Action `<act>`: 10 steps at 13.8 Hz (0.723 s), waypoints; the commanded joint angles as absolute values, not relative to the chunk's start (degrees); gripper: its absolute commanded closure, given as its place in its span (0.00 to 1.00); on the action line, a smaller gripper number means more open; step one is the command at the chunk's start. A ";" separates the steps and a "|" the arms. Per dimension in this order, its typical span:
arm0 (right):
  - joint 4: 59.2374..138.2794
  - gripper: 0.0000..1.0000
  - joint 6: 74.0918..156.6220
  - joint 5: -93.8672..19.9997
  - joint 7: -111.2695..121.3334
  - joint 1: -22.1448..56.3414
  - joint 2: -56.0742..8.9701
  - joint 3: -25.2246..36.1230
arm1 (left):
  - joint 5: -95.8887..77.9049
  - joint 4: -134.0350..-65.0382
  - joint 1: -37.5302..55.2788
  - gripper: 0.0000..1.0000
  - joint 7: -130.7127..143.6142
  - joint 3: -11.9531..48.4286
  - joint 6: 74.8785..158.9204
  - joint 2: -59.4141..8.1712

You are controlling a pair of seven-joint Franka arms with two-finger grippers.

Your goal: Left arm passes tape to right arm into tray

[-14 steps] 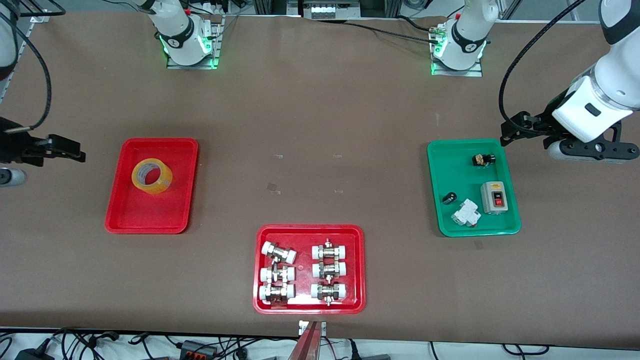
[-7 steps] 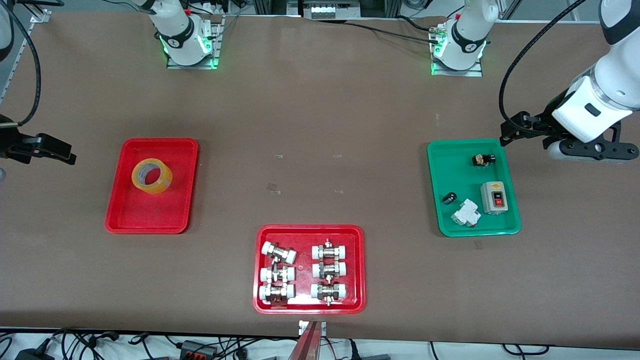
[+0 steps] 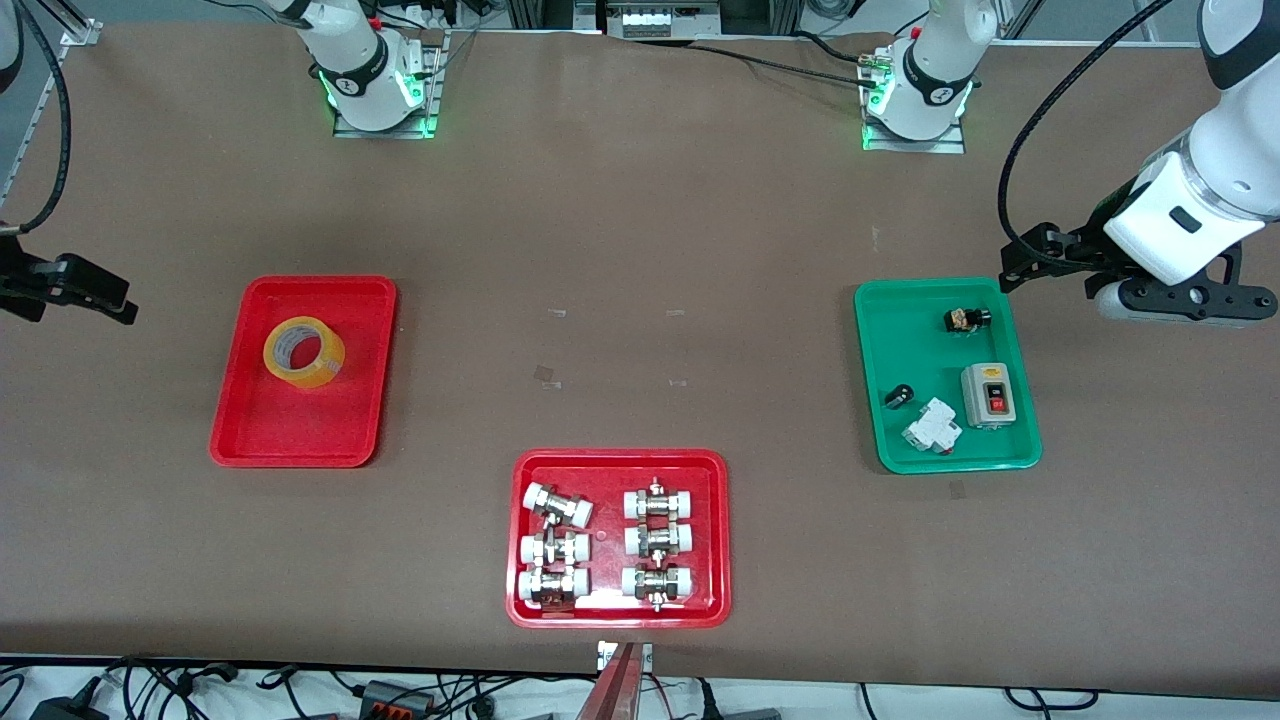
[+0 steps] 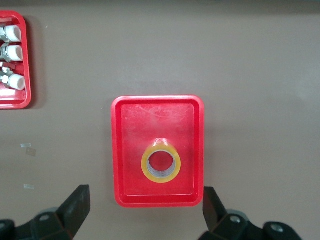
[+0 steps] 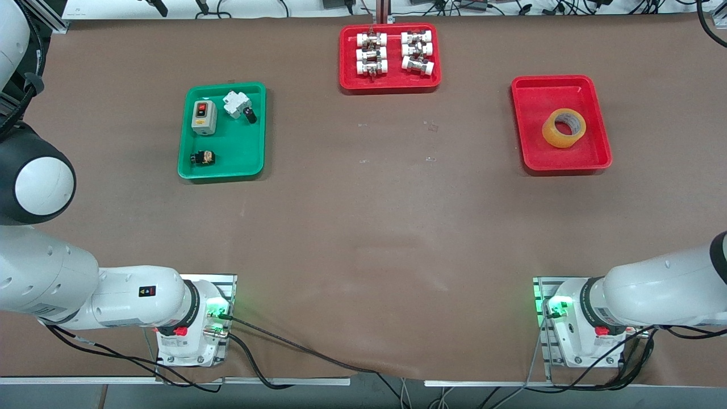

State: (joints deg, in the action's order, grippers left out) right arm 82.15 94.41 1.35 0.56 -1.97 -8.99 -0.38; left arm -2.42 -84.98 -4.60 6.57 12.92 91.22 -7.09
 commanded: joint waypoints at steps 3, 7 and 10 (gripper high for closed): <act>99.31 0.00 99.06 2.46 0.35 -1.76 3.15 -0.44 | -3.60 -85.69 -5.36 0.00 5.27 13.18 91.93 -6.33; 100.29 0.00 97.57 2.11 0.88 -1.93 4.04 -0.44 | -3.52 -85.69 -5.27 0.00 5.27 13.18 91.93 -6.33; 99.76 0.00 96.77 1.59 0.70 -1.93 4.04 -0.35 | -3.43 -85.61 -5.27 0.00 5.27 13.18 91.93 -6.33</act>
State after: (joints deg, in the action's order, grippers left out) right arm 98.99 97.19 1.47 0.60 -1.96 2.87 -0.42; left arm -2.44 -84.98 -4.61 6.54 12.92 91.29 -7.09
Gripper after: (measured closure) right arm 0.000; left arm 0.000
